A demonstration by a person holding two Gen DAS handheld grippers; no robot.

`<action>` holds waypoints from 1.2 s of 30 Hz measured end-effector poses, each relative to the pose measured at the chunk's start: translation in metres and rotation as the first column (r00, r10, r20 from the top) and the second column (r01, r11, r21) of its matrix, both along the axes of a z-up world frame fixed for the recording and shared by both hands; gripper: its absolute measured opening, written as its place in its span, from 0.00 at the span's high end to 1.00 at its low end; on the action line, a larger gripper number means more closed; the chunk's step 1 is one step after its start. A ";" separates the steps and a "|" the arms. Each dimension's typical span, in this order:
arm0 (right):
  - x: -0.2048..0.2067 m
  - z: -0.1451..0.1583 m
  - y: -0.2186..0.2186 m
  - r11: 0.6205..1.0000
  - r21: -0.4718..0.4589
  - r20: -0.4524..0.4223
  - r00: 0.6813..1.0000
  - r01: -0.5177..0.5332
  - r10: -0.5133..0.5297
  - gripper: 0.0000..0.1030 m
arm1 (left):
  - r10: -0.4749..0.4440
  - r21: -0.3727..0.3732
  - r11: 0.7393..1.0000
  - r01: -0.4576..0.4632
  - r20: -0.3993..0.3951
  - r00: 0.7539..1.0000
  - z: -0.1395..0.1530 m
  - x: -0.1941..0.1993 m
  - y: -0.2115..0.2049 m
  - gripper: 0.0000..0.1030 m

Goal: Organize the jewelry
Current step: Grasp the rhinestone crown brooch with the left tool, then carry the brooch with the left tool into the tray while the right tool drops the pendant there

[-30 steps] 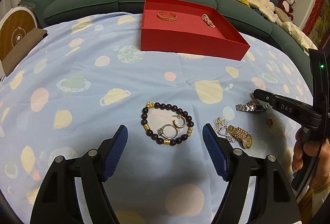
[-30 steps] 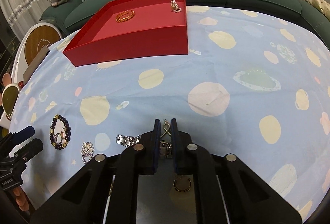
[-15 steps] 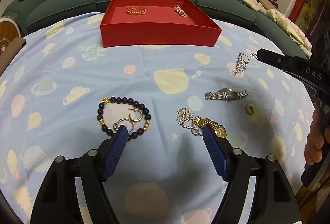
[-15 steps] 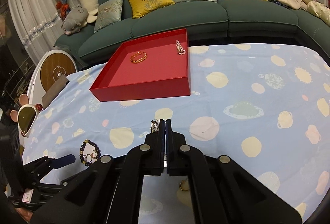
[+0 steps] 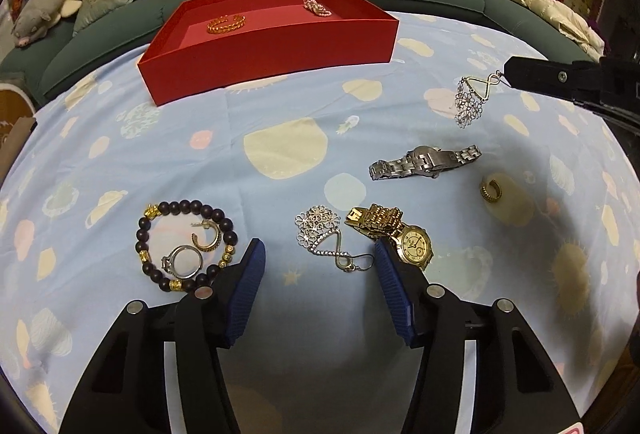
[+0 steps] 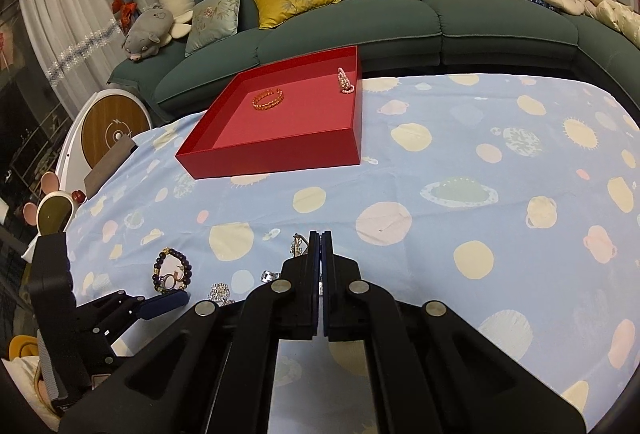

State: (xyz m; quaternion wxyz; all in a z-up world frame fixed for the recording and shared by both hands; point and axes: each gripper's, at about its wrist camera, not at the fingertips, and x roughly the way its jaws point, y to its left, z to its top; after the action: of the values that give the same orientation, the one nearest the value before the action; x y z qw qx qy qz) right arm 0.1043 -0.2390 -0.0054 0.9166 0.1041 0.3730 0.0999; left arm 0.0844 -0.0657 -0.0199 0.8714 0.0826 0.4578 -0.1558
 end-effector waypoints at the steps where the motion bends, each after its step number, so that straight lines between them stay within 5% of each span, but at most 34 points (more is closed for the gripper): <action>1: -0.001 0.000 -0.001 1.000 0.002 0.000 1.000 0.001 -0.001 1.00 | -0.004 0.007 1.000 0.004 0.014 1.000 0.000 -0.001 -0.002 0.51; 3: -0.002 0.001 -0.003 1.000 0.006 0.002 1.000 0.007 -0.007 1.00 | -0.010 0.006 1.000 0.010 0.030 1.000 0.000 -0.001 -0.004 0.58; 5: -0.002 0.001 -0.005 1.000 0.010 0.004 1.000 0.010 -0.010 1.00 | -0.008 0.002 1.000 0.008 0.039 0.999 0.001 0.000 -0.005 0.79; 7: -0.003 0.002 -0.007 1.000 0.012 0.004 1.000 0.013 -0.013 1.00 | 0.000 -0.011 1.000 0.001 0.035 0.999 0.002 0.003 -0.003 0.85; 26: -0.003 0.035 0.002 0.999 0.042 0.084 0.997 -0.001 -0.003 1.00 | 0.074 -0.190 0.980 -0.055 0.093 0.993 0.068 0.010 0.031 0.85; 36: 0.029 0.070 0.027 0.999 0.039 0.137 0.991 -0.007 0.002 1.00 | 0.112 -0.218 0.973 -0.077 0.153 0.982 0.125 0.059 0.051 0.85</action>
State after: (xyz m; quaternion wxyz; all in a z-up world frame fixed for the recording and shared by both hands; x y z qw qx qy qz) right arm 0.1333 -0.2123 0.0645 0.9375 0.1142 0.3076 0.1163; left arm 0.1430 -0.0151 0.1053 0.9165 -0.0196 0.3687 -0.1541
